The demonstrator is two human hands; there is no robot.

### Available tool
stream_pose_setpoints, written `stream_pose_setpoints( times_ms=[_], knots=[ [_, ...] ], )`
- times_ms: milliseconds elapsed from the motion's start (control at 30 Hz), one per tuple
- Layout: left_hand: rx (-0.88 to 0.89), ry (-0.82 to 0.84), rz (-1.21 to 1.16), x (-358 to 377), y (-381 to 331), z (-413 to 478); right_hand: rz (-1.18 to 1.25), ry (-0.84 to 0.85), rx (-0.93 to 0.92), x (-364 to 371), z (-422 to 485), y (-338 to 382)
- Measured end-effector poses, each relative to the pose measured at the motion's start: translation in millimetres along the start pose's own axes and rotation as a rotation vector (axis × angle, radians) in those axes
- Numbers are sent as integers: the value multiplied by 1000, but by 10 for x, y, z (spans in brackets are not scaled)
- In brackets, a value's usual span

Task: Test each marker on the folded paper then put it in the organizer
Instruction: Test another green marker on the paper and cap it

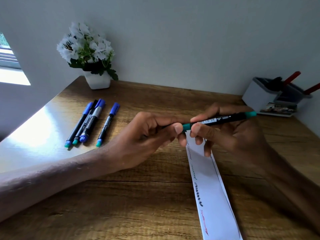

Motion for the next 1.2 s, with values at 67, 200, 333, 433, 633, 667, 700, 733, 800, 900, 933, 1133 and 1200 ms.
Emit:
stream_pose_setpoints(
  times_ms=[67,200,333,433,633,667,700,733,800,900,933,1133,1200],
  knots=[
    [-43,15,-61,5,24,0,-3,13,-16,-20,7,3],
    [-136,51,-147,34,76,13,-16,39,-52,-46,16,29],
    [-165,66,-266,61,67,-1,23,46,-5,-85,27,25],
    [-181,27,-254,85,75,28,28,45,86,-132,59,-10],
    [-121,-284,-23,55,-15,275,180,-122,321,-572,58,-55],
    [-115,-319,36,55,-36,329,95,-142,285,-656,51,-38],
    [-113,-350,86,66,-59,386,-56,-150,237,-712,50,-24],
    [-102,-374,131,95,-90,455,-219,-154,195,-742,45,-10],
    [-57,-400,216,201,-162,611,-442,-173,135,-742,48,-3],
    [-3,-397,289,366,-214,851,-688,-176,-14,-733,84,-18],
    [6,-386,297,407,-232,925,-763,-173,-58,-757,94,-20],
    [-73,-148,544,533,19,1245,-884,-368,30,-1376,47,72],
    [-115,-4,629,551,212,1243,-823,-621,-54,-1643,-43,134]
  ],
)
Point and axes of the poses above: each hand's wrist, its own z-axis towards the middle knuckle, its own x-axis out of the palm, y = z × x, the point moved 3 cm from there along z, towards the middle knuckle
